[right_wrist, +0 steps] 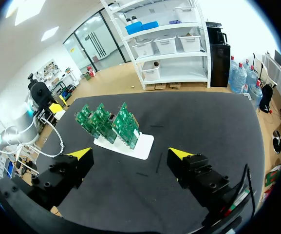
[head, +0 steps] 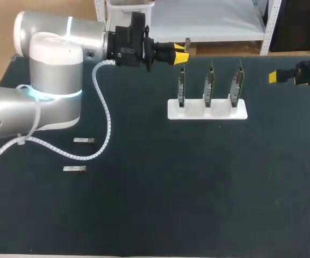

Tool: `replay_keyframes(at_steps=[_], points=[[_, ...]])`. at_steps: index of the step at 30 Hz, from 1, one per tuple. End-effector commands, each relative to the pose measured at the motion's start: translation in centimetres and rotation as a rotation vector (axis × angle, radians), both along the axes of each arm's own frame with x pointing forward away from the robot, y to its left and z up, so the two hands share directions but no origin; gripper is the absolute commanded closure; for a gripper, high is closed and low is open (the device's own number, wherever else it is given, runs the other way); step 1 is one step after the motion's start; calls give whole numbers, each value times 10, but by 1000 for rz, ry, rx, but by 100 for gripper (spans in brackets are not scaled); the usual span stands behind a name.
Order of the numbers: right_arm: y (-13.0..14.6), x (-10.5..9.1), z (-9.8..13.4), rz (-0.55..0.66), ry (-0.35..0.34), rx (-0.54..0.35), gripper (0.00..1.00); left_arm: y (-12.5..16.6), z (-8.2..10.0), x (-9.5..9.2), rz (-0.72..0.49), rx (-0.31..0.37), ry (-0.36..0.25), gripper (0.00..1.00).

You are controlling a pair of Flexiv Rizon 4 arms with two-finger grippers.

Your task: Pick up the optical module with the left hand, and insert it into the network port with the right hand.

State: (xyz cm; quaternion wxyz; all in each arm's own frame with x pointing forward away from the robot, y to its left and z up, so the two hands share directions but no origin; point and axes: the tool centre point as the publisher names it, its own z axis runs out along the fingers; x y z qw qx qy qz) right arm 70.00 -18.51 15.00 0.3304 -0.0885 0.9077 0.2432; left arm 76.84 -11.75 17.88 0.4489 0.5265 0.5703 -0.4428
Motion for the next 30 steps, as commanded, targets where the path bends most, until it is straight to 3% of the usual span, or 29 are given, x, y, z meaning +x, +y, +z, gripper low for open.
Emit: replay_keyframes(at_steps=[1, 30], points=[[0, 0, 0, 0, 0, 0, 0, -1, -3, 0, 5, 5, 0, 100], [-2, 1, 1, 16, -11, -8, 0, 0, -14, 4, 55, 28, 20, 100]])
